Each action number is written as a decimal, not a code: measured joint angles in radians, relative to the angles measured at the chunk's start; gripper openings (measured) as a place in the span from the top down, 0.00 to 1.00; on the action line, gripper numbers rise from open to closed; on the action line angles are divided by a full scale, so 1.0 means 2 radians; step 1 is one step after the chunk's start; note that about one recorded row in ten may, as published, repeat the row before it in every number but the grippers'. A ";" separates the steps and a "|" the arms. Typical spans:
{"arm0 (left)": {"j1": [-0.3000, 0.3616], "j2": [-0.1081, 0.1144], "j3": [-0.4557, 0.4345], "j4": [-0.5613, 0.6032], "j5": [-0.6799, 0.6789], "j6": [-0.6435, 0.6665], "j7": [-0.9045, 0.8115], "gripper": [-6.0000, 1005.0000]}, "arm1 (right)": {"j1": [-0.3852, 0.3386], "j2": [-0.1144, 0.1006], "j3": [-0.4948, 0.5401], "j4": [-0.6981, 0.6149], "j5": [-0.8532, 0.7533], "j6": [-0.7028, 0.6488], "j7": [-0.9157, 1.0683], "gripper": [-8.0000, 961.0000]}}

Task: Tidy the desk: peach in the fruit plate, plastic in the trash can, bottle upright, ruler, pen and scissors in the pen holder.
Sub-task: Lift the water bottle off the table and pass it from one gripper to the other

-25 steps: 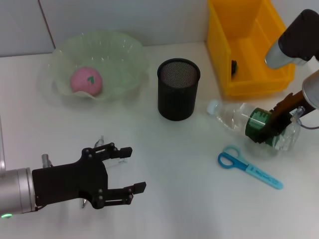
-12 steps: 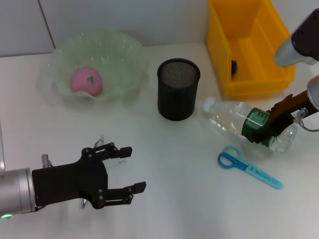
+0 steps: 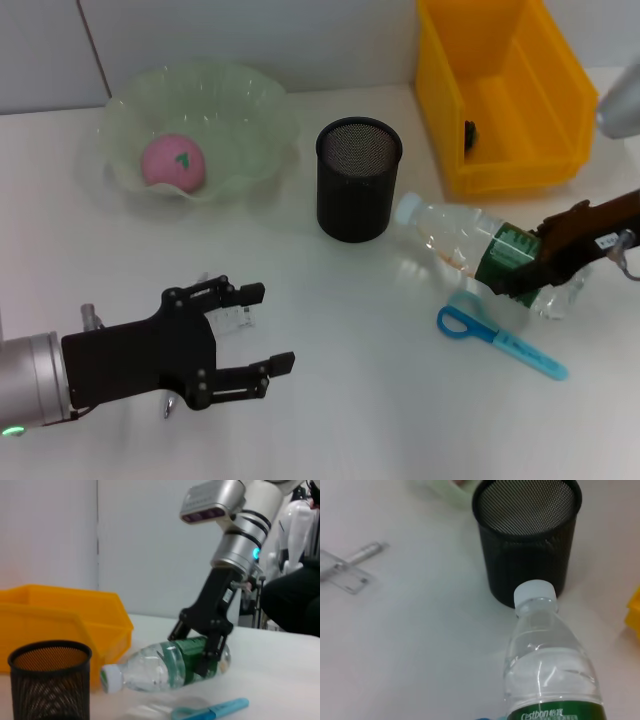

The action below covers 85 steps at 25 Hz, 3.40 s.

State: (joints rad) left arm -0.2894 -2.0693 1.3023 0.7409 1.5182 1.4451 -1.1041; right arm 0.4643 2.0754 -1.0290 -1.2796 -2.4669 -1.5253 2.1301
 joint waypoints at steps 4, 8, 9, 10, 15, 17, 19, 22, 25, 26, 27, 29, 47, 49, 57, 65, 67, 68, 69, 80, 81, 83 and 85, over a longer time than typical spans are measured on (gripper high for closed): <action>0.005 0.000 0.000 -0.004 -0.023 0.007 0.006 0.18 | -0.023 0.001 0.018 -0.004 0.036 -0.003 -0.029 0.19; 0.006 0.000 -0.001 -0.010 -0.043 0.016 0.007 0.18 | -0.039 0.001 0.028 -0.006 0.058 -0.008 -0.052 0.19; 0.007 0.000 -0.001 -0.012 -0.051 0.018 0.007 0.18 | -0.043 0.001 0.032 -0.007 0.065 -0.011 -0.060 0.19; 0.007 0.000 -0.001 -0.012 -0.051 0.018 0.007 0.18 | -0.048 0.002 0.036 -0.008 0.078 -0.013 -0.071 0.19; 0.010 0.001 -0.001 -0.038 -0.103 0.034 0.010 0.18 | -0.073 0.002 0.054 0.000 0.148 -0.018 -0.123 0.19; 0.008 0.001 -0.002 -0.047 -0.109 0.040 0.013 0.18 | -0.078 0.002 0.060 0.005 0.163 -0.019 -0.139 0.19; 0.007 0.002 -0.003 -0.051 -0.112 0.043 0.013 0.18 | -0.081 0.003 0.065 0.008 0.171 -0.021 -0.151 0.19; 0.007 0.001 -0.010 -0.052 -0.117 0.049 0.013 0.18 | -0.083 0.003 0.069 0.017 0.185 -0.021 -0.169 0.19; 0.007 0.001 -0.014 -0.067 -0.141 0.065 0.010 0.18 | -0.088 0.003 0.073 0.031 0.221 -0.022 -0.201 0.19; 0.006 0.001 -0.015 -0.072 -0.148 0.069 0.011 0.18 | -0.090 0.003 0.073 0.039 0.237 -0.022 -0.216 0.19; 0.006 0.001 -0.015 -0.072 -0.148 0.069 0.011 0.18 | -0.092 0.002 0.073 0.049 0.251 -0.022 -0.232 0.19; 0.004 0.001 -0.015 -0.089 -0.173 0.077 0.014 0.18 | -0.093 0.002 0.074 0.071 0.274 -0.022 -0.265 0.19; -0.047 0.001 -0.033 -0.182 -0.227 0.130 0.000 0.18 | -0.069 0.003 0.075 0.246 0.399 -0.047 -0.477 0.19; -0.047 0.001 -0.033 -0.182 -0.227 0.130 0.000 0.18 | -0.065 0.003 0.075 0.255 0.402 -0.047 -0.482 0.19; -0.056 -0.001 -0.034 -0.193 -0.241 0.141 -0.001 0.18 | -0.039 0.004 0.070 0.316 0.416 -0.066 -0.524 0.19; -0.065 -0.002 -0.033 -0.208 -0.255 0.153 -0.001 0.18 | -0.028 0.004 0.067 0.345 0.426 -0.080 -0.548 0.19; -0.065 -0.002 -0.033 -0.208 -0.255 0.153 -0.001 0.18 | -0.025 0.004 0.067 0.354 0.430 -0.086 -0.555 0.19; -0.066 -0.003 -0.031 -0.209 -0.256 0.153 0.001 0.19 | -0.022 0.004 0.066 0.359 0.431 -0.088 -0.558 0.19; -0.066 -0.003 -0.031 -0.209 -0.256 0.153 0.001 0.19 | -0.022 0.004 0.066 0.359 0.431 -0.088 -0.558 0.19; -0.086 -0.004 -0.029 -0.227 -0.256 0.154 0.007 0.21 | 0.000 0.004 0.065 0.390 0.429 -0.088 -0.561 0.19; -0.086 -0.004 -0.029 -0.227 -0.256 0.154 0.007 0.21 | 0.002 0.004 0.064 0.394 0.429 -0.088 -0.561 0.19; -0.086 -0.004 -0.029 -0.227 -0.256 0.154 0.007 0.21 | 0.010 0.004 0.054 0.404 0.428 -0.084 -0.562 0.19; -0.088 -0.004 -0.029 -0.227 -0.255 0.153 0.008 0.22 | 0.012 0.004 0.049 0.407 0.428 -0.082 -0.562 0.19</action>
State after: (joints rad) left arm -0.4648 -2.0769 1.2441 0.2872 1.0077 1.7502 -1.0878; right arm 0.4882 2.0833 -0.9314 -0.4665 -1.6115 -1.6902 1.0063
